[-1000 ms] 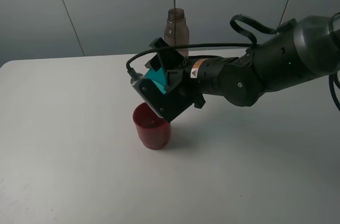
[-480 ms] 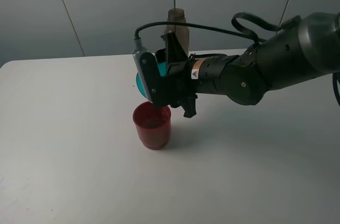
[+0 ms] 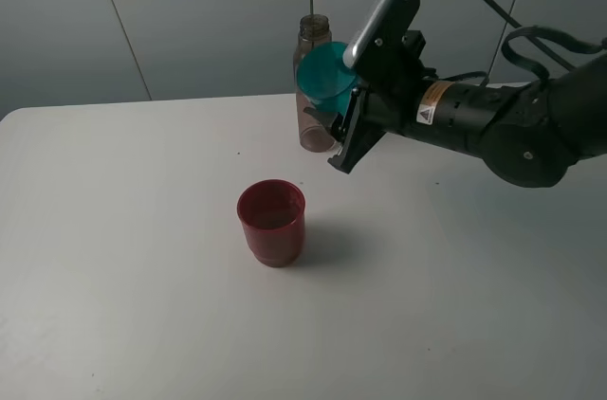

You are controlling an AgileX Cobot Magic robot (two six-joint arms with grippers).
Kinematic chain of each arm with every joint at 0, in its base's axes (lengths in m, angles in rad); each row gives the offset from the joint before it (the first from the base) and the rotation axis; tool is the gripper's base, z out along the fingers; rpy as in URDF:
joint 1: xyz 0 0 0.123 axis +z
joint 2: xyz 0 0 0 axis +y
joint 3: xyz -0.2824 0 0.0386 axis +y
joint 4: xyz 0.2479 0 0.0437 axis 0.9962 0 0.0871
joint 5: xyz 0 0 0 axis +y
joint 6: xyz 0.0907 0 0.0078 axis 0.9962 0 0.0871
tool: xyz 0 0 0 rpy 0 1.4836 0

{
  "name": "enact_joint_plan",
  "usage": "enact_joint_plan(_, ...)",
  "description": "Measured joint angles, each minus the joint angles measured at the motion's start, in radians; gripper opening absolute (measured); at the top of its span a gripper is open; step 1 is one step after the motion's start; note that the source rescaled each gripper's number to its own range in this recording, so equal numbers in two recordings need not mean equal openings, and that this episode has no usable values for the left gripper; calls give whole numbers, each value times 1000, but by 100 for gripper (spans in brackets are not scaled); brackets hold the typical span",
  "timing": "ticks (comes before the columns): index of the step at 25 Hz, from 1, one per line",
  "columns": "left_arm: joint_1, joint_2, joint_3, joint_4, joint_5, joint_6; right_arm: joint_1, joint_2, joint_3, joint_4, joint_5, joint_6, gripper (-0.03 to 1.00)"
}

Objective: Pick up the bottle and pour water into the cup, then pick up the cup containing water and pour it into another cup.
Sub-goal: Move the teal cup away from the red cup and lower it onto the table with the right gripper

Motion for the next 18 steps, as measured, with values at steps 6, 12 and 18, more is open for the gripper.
enact_joint_plan(6, 0, 0, 0, 0, 0, 0, -145, 35, 28, 0, -44, 227, 8)
enact_joint_plan(12, 0, 0, 0, 0, 0, 0, -193, 180, 28, 101, -134, 268, 8)
enact_joint_plan(18, 0, 0, 0, 0, 0, 0, -194, 324, 28, 132, -289, 282, 8)
